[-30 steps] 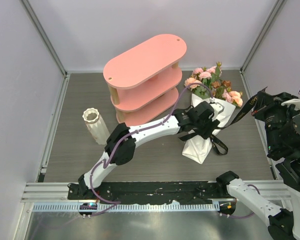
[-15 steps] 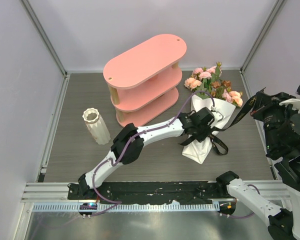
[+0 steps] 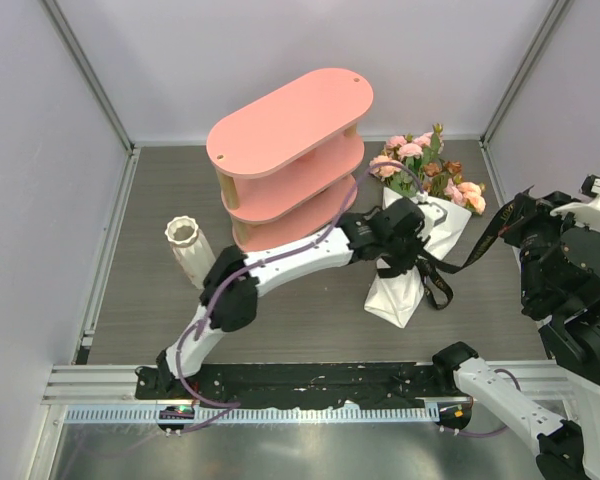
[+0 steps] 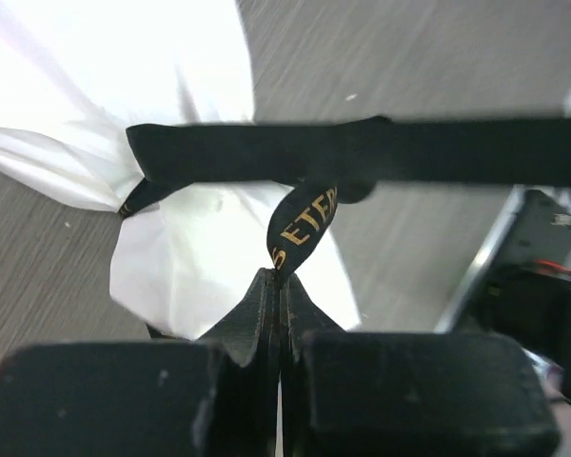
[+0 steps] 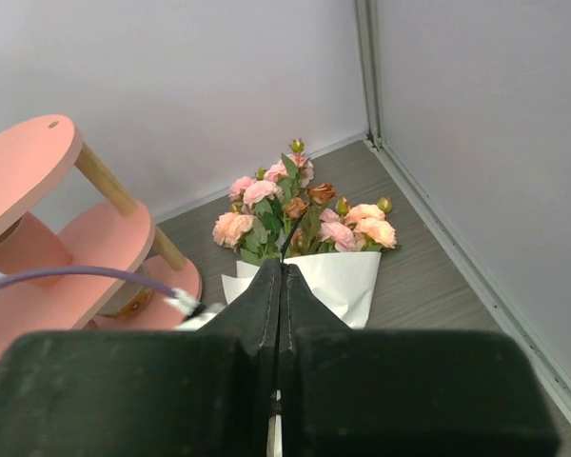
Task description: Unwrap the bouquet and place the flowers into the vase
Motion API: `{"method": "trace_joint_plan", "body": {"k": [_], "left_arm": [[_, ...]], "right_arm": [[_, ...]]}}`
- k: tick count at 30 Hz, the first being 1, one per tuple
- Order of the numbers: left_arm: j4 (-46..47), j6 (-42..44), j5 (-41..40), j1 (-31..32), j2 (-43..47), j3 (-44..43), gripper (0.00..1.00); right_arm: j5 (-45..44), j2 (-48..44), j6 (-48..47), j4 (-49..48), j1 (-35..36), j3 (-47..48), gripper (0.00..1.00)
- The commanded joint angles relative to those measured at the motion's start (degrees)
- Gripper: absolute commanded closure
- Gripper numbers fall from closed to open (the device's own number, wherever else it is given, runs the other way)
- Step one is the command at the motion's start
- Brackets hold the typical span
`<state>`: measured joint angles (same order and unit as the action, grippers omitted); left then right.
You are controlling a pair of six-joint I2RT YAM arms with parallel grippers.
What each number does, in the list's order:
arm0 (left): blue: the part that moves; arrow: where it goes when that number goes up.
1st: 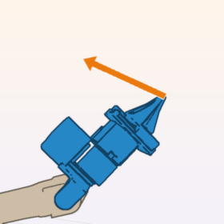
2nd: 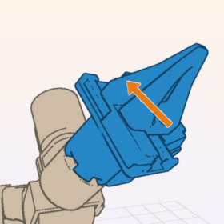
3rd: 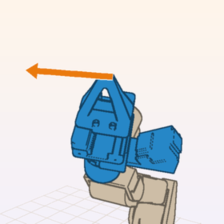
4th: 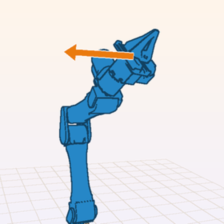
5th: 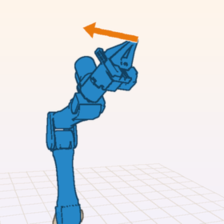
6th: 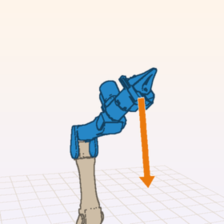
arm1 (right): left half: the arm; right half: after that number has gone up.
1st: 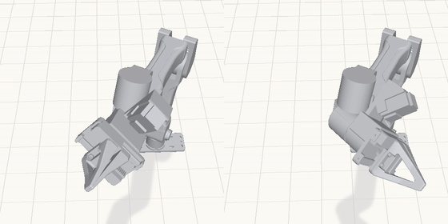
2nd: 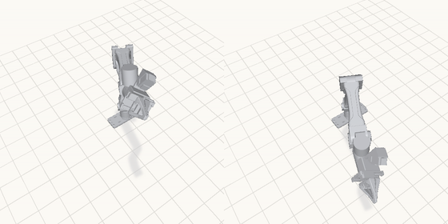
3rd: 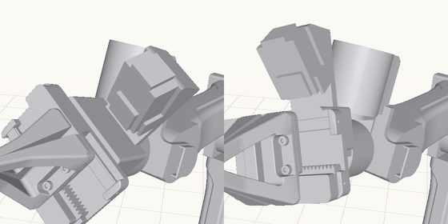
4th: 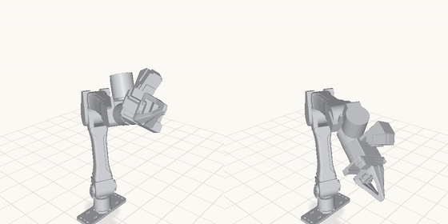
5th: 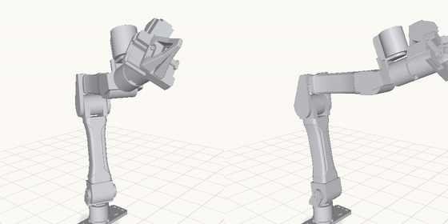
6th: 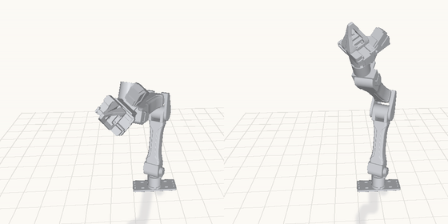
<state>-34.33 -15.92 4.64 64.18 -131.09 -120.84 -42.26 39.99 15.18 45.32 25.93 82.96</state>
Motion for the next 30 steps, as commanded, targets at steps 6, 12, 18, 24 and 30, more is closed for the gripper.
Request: {"method": "trace_joint_plan", "body": {"k": [6,12,18,24,30], "left_arm": [[5.68,-3.24,1.25,0.24,26.21,7.45,1.0],[6.81,-1.22,-6.75,0.24,35.19,12.37,1.0],[9.89,-4.45,-4.91,0.24,39.94,18.52,1.0],[19.78,-13.42,0.97,0.24,43.19,32.13,1.0],[24.22,-15.37,-2.08,1.03,49.86,44.45,1.0]], "right_arm": [[-6.96,-0.44,-3.4,-5.85,0.26,3.0,0.99],[-1.17,2.55,-2.79,-7.96,0.26,4.49,0.99],[11.21,9.74,1.33,-12.18,0.26,2.48,0.99],[20.72,18.62,11.25,-15.78,0.26,-0.94,0.99],[25.44,24.68,21.9,-19.74,0.26,-6.75,0.99]]}}
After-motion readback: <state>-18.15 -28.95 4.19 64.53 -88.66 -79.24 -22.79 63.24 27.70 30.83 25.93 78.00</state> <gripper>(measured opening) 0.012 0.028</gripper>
